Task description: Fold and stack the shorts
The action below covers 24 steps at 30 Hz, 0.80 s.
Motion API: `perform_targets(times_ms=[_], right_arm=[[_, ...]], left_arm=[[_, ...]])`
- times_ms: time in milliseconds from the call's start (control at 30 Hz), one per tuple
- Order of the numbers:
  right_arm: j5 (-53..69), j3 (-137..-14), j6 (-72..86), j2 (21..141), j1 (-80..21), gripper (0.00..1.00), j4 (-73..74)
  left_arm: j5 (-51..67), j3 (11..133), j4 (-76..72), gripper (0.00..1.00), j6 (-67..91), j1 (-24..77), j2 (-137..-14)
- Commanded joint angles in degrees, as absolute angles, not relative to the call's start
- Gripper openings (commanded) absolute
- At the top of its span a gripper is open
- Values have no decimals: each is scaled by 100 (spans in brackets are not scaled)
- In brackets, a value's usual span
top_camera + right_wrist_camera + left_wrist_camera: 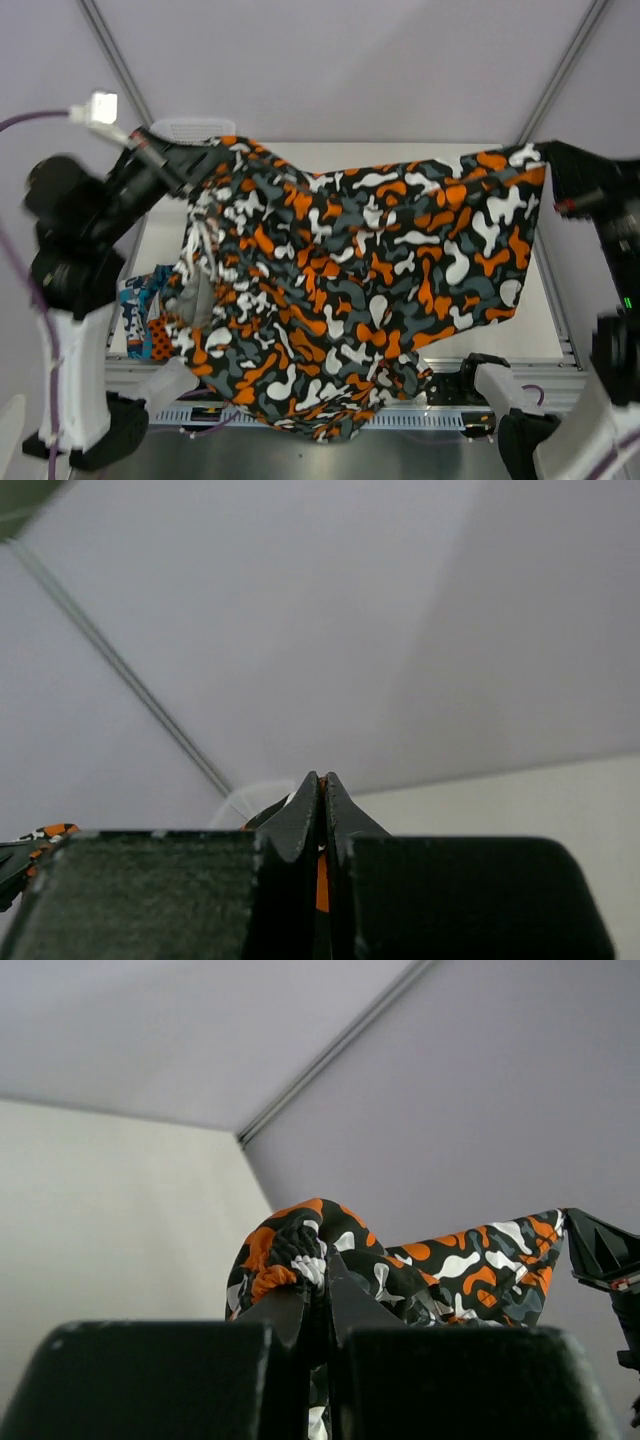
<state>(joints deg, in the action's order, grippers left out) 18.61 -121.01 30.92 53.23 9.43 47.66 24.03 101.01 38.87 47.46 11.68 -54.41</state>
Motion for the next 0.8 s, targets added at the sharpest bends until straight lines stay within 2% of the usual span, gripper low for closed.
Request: perform_targets(times_ms=[0,33,233,300,433,500,633,733,767], right_arm=[[1661,-11139,2918,6214,923,0,4871],[1679,-10335,2970,6188,923,0,4443],[1705,-7486,3260,5933,1054,0,3045],[1714,-6841,3339,5792,1239,0,2718],[1749,-5460,3629,5862,1511,0,1551],[1706,-5011,3744,6150,1608,0,1223],[1495,-4904,3858,6819,1670,0,528],[1398,-5141,3955,7469,1705,0,194],[1302,-5246,3981,7671,1714,0,141]], left_arm=[[2566,9724,3341,0,4649,1072,-6545],[2645,9582,2948,0,4676,1046,-6678],[3155,7582,1016,0,4816,1037,-7653],[3277,6852,434,0,4930,1037,-7944],[3384,6409,-1086,0,5097,1037,-9040],[3349,6477,-1526,0,5185,1037,-9429],[3419,7038,-1881,0,5423,1037,-10378],[3428,7908,-1741,0,5502,1037,-11099],[3419,8571,-1662,0,5528,1037,-11492]])
